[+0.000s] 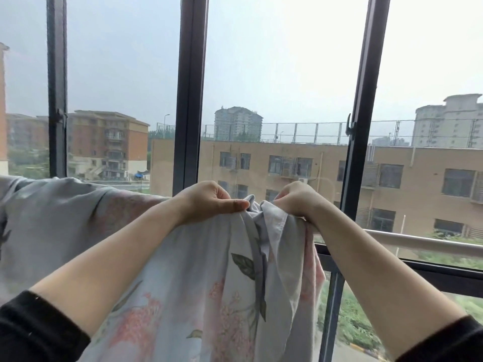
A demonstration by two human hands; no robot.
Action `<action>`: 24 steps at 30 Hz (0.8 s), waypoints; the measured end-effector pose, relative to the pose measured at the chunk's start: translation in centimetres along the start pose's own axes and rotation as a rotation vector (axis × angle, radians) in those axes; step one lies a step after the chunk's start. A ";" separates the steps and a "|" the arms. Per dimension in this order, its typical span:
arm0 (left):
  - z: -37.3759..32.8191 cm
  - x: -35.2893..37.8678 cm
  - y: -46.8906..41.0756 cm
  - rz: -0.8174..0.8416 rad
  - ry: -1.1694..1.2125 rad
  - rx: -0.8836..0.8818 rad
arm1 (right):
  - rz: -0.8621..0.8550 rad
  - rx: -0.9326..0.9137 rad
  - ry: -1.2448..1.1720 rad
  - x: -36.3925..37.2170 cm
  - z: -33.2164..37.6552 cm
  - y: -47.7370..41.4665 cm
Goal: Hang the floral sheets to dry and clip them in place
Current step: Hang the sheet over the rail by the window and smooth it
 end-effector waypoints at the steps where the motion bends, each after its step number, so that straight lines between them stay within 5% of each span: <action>1: 0.0 0.0 0.0 -0.007 -0.005 -0.003 | -0.096 -0.074 -0.139 -1.0 0.3 0.3; 3: 0.1 0.0 -0.1 -0.016 -0.033 -0.010 | -0.150 -0.239 -0.348 -2.5 1.3 1.4; 6: 0.7 -0.5 -0.2 -0.072 -0.084 -0.038 | 0.155 -0.409 -0.297 -1.4 2.8 4.2; 8: 0.9 -0.9 -0.2 -0.136 -0.142 -0.049 | 0.305 -0.384 -0.161 0.3 2.5 5.5; 12: -0.3 -1.3 0.6 -0.194 -0.267 -0.001 | 0.301 -0.308 -0.017 0.6 2.4 5.5; 17: -3.7 -1.8 5.2 -0.621 -0.422 0.297 | 0.293 -0.286 0.000 0.4 1.7 5.6; 21: -2.3 0.8 6.2 -0.436 -0.445 0.125 | 0.275 -0.282 -0.005 1.0 2.5 5.9; 24: -1.7 0.2 5.8 -0.475 -0.496 0.073 | 0.244 -0.301 0.022 1.2 3.0 6.2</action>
Point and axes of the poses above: each hand's wrist, its own y-axis away from the middle knuckle, its own x-axis out of the palm, z = x × y, the point moved 7 cm from there along -y, towards the middle knuckle, and after that the axes turned 4 degrees about -z, right-handed, at the moved point
